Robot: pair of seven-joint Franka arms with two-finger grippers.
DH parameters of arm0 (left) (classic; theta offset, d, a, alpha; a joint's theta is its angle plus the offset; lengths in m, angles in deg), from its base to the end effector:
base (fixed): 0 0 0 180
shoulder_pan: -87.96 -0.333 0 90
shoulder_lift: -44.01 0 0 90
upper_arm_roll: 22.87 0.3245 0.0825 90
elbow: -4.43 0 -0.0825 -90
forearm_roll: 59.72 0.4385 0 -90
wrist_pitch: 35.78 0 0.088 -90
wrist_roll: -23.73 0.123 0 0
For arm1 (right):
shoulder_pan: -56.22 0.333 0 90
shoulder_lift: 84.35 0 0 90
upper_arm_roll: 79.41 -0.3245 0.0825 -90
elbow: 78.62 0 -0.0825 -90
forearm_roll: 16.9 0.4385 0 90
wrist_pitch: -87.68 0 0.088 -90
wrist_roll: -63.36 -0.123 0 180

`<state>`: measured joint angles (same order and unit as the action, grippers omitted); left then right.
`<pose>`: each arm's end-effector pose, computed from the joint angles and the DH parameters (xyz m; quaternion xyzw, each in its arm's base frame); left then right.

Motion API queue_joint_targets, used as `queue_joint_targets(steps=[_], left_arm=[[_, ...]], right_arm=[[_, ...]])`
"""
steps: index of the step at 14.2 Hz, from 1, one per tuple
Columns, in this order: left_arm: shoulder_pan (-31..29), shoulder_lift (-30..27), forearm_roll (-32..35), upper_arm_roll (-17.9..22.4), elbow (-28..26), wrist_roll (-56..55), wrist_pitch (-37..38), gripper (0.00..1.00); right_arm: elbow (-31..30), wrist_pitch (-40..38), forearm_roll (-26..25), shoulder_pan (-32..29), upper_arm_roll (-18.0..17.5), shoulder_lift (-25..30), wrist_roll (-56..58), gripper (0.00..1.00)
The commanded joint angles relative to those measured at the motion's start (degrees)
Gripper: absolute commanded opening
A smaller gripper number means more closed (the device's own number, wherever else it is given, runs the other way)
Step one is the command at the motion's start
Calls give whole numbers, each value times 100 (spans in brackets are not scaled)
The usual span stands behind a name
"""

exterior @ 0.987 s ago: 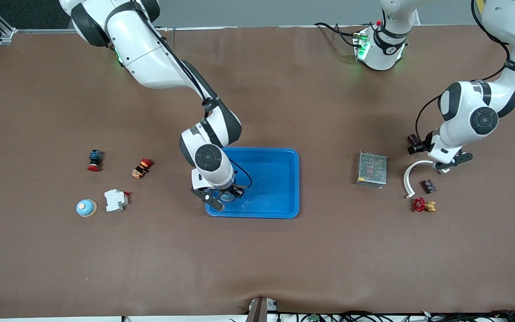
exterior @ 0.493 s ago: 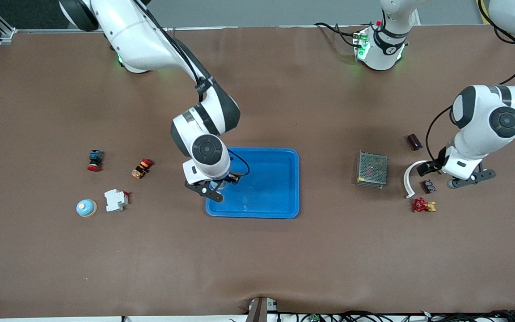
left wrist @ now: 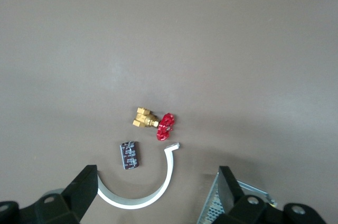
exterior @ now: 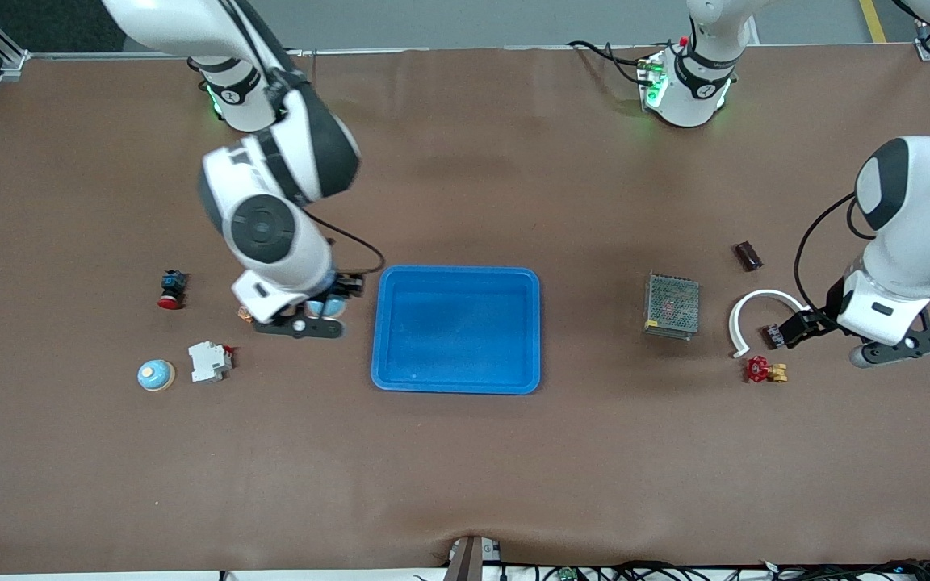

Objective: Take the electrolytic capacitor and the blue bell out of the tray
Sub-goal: 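Carry the bell toward the breaker while the left gripper withdraws upward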

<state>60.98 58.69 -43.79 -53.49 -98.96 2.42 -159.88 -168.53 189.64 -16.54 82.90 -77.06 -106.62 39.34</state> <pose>0.6874 -0.0102 0.4024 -0.9911 -0.0957 -0.0835 0.0392 0.6376 0.2921 0.3764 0.9960 0.0026 -0.0791 0.0409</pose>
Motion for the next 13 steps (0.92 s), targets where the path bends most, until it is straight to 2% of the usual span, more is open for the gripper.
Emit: queue_joint_targets(steps=[1,3,6,7,9,12,13], left_arm=[[-26,-9,69,-278,765,92,858,100],[-26,-9,60,-523,1188,109,1457,100],[26,-122,34,-770,1383,127,1635,100],[305,-210,-19,-640,1383,136,1653,100],[1243,-570,-54,219,1348,136,1871,100],[1607,-930,-362,555,1287,354,2205,100],[1913,-1010,-397,905,1295,399,2337,100]], right_arm=[[-983,237,-89,-547,-86,758,1098,27],[-1281,359,-89,-934,-86,899,1880,27],[-2054,1078,-89,-1593,-94,1207,3189,27],[-2300,1342,-89,-1769,-94,1269,3481,27],[-2731,1790,-71,-2086,-103,1322,4000,27],[-3355,2598,-53,-2306,-103,1322,4415,27],[-3601,2949,-53,-2359,-103,1322,4502,27]])
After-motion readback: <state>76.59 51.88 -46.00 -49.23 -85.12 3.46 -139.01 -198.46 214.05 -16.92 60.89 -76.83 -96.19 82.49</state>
